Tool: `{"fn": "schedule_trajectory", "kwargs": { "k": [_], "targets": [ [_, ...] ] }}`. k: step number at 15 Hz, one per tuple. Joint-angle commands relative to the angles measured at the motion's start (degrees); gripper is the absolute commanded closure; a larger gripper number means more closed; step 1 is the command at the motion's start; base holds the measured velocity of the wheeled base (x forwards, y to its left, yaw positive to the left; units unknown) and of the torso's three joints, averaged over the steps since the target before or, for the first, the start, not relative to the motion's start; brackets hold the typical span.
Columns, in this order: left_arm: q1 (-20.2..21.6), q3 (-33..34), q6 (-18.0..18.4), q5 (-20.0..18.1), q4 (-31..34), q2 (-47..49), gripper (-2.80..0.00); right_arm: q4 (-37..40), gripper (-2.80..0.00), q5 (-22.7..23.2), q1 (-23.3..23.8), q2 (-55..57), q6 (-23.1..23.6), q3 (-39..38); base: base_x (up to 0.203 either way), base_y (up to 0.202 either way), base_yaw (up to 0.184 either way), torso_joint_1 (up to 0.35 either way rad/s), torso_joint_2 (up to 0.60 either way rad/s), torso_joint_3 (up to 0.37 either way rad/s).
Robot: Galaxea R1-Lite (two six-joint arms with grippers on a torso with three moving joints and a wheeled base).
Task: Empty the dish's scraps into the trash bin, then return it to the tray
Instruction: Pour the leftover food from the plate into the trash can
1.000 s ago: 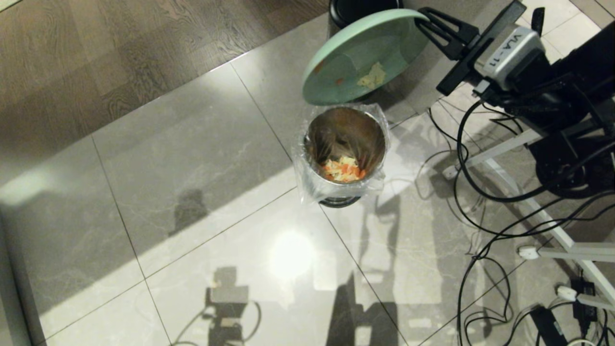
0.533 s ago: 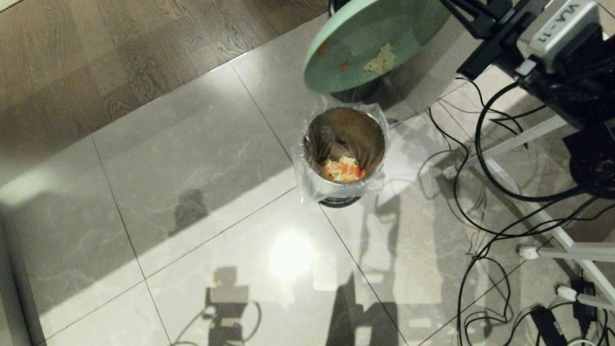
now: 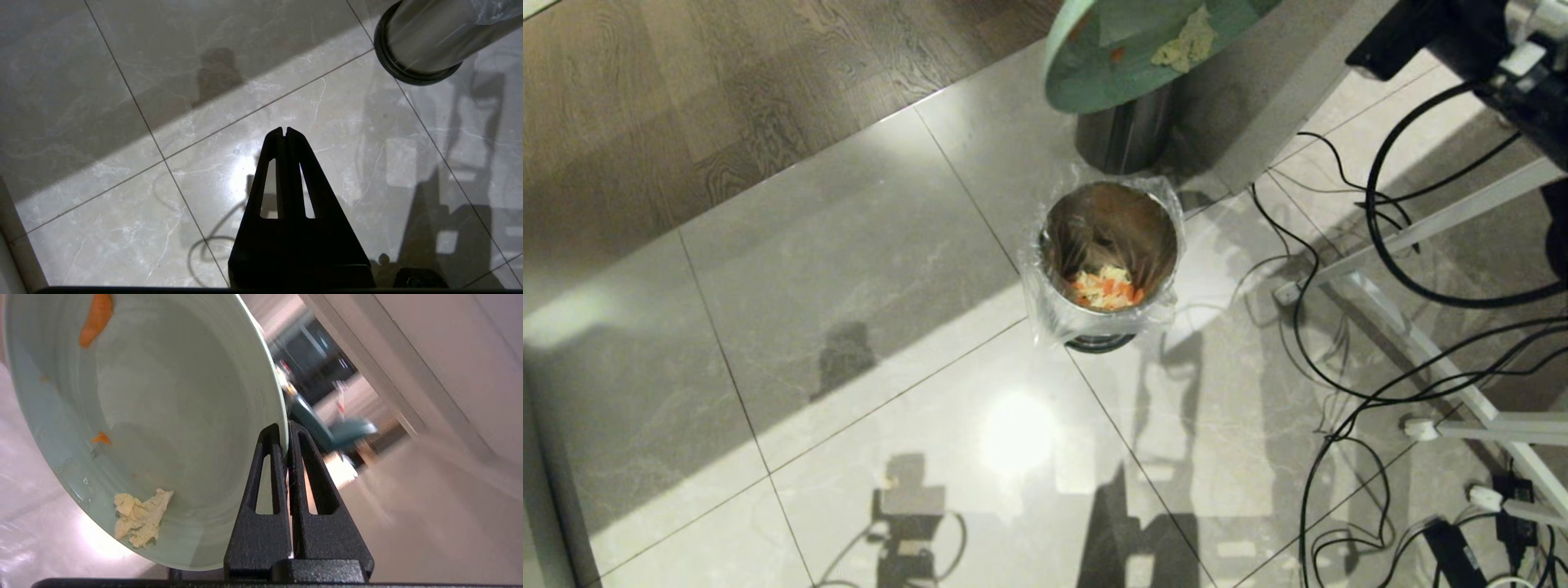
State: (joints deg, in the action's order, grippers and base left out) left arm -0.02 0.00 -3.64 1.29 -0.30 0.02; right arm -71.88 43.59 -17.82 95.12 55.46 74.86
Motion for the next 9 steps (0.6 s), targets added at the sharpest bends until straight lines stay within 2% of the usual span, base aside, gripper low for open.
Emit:
{"fn": "schedule_trajectory", "kwargs": {
  "k": [1,7,9],
  "targets": [
    [-0.1,0.0,-0.1,0.0,0.0,0.1,0.0,-0.4,0.0,2.2,-0.1,0.2,0.0,1.1,0.0,0.0,0.0,0.0,0.0,0.0],
    [0.0,0.0,-0.1,0.0,0.0,0.1,0.0,-1.3,0.0,2.1,-1.9,0.2,0.0,2.4,0.0,0.0,0.0,0.0,0.0,0.0],
    [0.0,0.0,-0.1,0.0,0.0,0.1,0.0,-2.6,0.0,2.4,-1.4,0.6,-0.2,-0.3,0.0,0.0,0.0,0.0,0.0,0.0]
  ]
}}
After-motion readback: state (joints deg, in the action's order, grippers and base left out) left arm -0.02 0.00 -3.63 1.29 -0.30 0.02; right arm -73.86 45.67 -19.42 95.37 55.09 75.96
